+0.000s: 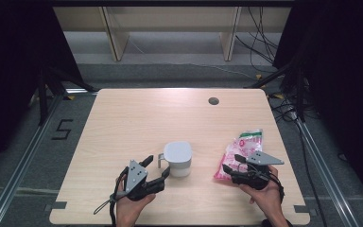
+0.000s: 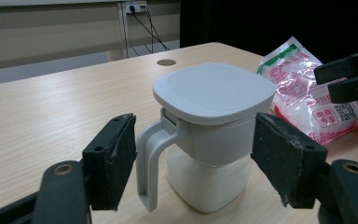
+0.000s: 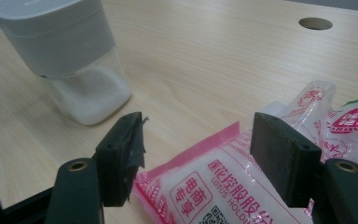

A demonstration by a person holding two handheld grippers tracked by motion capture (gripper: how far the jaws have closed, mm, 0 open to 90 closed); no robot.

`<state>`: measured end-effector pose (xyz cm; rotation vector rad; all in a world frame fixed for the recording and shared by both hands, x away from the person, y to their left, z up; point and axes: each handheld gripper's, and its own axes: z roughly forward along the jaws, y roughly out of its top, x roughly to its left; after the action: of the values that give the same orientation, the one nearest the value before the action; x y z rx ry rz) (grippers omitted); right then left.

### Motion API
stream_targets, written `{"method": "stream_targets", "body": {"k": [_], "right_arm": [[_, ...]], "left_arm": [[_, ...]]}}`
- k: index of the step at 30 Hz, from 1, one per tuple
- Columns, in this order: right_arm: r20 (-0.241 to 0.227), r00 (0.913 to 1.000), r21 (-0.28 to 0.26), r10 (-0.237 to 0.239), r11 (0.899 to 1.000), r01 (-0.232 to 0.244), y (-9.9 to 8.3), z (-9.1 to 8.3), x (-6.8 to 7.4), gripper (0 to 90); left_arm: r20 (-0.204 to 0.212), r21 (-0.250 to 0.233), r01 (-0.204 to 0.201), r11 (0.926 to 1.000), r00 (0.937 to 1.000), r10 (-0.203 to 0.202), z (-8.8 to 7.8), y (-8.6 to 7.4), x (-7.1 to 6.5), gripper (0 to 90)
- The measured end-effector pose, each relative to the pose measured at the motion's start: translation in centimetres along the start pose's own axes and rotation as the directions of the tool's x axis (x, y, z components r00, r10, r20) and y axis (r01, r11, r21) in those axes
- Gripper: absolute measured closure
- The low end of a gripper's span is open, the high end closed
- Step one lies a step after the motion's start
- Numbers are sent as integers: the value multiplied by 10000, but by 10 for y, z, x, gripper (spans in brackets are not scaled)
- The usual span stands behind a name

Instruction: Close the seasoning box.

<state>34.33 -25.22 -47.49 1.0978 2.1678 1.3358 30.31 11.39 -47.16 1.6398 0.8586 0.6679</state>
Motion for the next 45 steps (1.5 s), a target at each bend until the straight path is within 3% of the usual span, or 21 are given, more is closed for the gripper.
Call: {"method": "stream_targets", "body": {"k": [3, 6, 9, 17, 18, 19, 21, 22, 24, 31, 32, 36, 38, 41, 42, 44, 45], "right_arm": [[59, 10000, 29, -64, 10000, 64, 0, 0, 1, 357], [-42, 9998, 94, 206, 9997, -205, 0, 0, 4, 356], [-82, 9999, 53, -130, 9999, 130, 0, 1, 3, 356], [-173, 9997, 235, -153, 9996, 157, 0, 1, 8, 342], [-235, 9991, 277, -346, 9990, 352, 1, 1, 7, 338], [-172, 9997, 302, -165, 9994, 170, 0, 1, 10, 333], [-226, 9988, 265, -435, 9987, 441, 0, 2, 10, 315], [-341, 9991, 355, -236, 9991, 248, -1, 2, 11, 314], [-301, 9986, 401, -434, 9982, 446, -1, 2, 12, 312], [-395, 9990, 565, -201, 9982, 223, -2, -1, 15, 303], [-371, 9976, 412, -590, 9973, 605, -2, 0, 12, 303], [-462, 9978, 440, -486, 9977, 506, -3, -1, 13, 298], [-375, 9991, 572, -211, 9981, 233, -4, -3, 16, 296], [-386, 9984, 592, -415, 9973, 437, -5, -3, 15, 295], [-396, 9982, 586, -445, 9972, 467, -5, -3, 15, 295], [-432, 9972, 534, -611, 9966, 633, -4, -3, 14, 295], [-400, 9985, 555, -368, 9977, 390, -5, -3, 16, 295]], "left_arm": [[-32, 76, -42, 10000, 10000, 43, -2, 0, 0, 299], [-78, 64, 46, 10000, 10000, -45, -3, -1, -1, 298], [-91, 50, 3, 10000, 10000, -2, -5, -4, -2, 296], [-133, 87, 40, 10000, 9999, -39, -9, -12, -3, 291], [-137, 174, 0, 9998, 9999, 2, -10, -13, -3, 290], [-147, 186, -2, 9998, 9999, 5, -11, -13, -3, 289], [-92, 82, -39, 10000, 9999, 40, -10, -15, -3, 287], [-117, 194, -86, 9998, 9999, 88, -11, -15, -3, 287], [-101, 145, -6, 9999, 9999, 8, -10, -17, -5, 285], [-43, 371, -110, 9992, 9999, 112, -12, -22, -9, 282], [-4, 379, -184, 9991, 9998, 184, -12, -23, -9, 282], [-23, 438, -85, 9990, 10000, 86, -14, -26, -11, 280], [38, 478, -153, 9987, 9999, 151, -14, -29, -11, 280], [142, 310, -350, 9989, 9993, 346, -13, -31, -11, 279], [94, 555, -256, 9981, 9996, 251, -15, -32, -12, 279], [138, 379, -253, 9990, 9996, 248, -13, -35, -11, 278], [152, 516, -226, 9984, 9996, 219, -15, -36, -11, 278]]}}
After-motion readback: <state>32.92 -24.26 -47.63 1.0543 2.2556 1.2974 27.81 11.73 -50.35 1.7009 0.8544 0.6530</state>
